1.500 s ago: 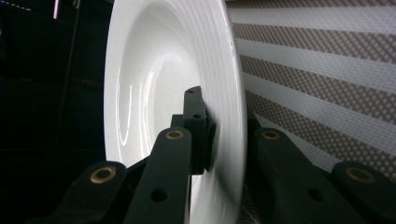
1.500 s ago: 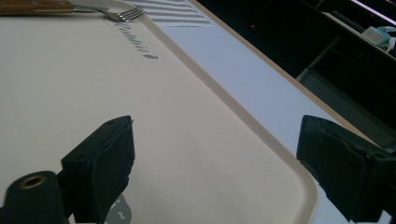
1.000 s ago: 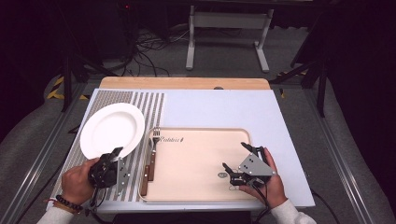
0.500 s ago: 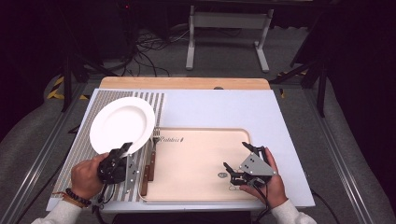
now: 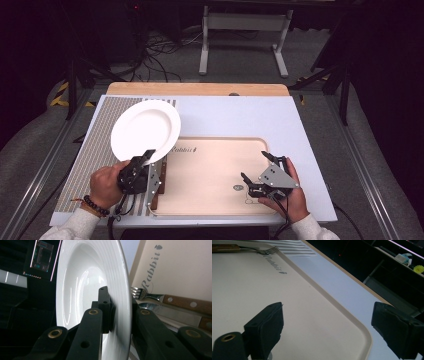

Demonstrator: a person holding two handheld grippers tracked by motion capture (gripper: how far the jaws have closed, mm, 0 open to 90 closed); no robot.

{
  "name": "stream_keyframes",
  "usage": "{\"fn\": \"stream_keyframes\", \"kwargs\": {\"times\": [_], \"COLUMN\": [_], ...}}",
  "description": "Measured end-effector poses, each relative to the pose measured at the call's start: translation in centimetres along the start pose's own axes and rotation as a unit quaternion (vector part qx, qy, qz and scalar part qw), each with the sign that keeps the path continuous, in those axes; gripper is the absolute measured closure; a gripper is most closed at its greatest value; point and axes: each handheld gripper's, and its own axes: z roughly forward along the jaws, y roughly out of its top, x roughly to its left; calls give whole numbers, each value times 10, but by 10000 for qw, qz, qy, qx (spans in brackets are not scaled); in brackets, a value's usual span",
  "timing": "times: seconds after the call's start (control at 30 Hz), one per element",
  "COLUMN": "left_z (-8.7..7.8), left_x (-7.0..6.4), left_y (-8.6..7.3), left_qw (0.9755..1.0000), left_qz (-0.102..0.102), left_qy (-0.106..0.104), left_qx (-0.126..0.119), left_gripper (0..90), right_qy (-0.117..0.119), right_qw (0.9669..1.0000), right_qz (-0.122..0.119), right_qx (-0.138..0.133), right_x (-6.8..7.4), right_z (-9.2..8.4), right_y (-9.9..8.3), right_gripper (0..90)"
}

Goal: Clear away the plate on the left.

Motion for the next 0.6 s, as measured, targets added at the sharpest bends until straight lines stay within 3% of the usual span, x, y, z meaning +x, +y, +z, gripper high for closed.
{"fn": "stream_keyframes", "kwargs": {"times": [0.6], "left_z": [3], "left_x": [-5], "left_y": [27], "left_qw": [9993], "left_qz": [143], "left_qy": [-110], "left_qx": [-336], "left_gripper": [824], "right_qy": [-100], "right_qw": [9999], "right_qz": [35], "right_qx": [-24], "right_x": [-2], "right_z": [-3], "right_y": [0], "right_gripper": [118]}}
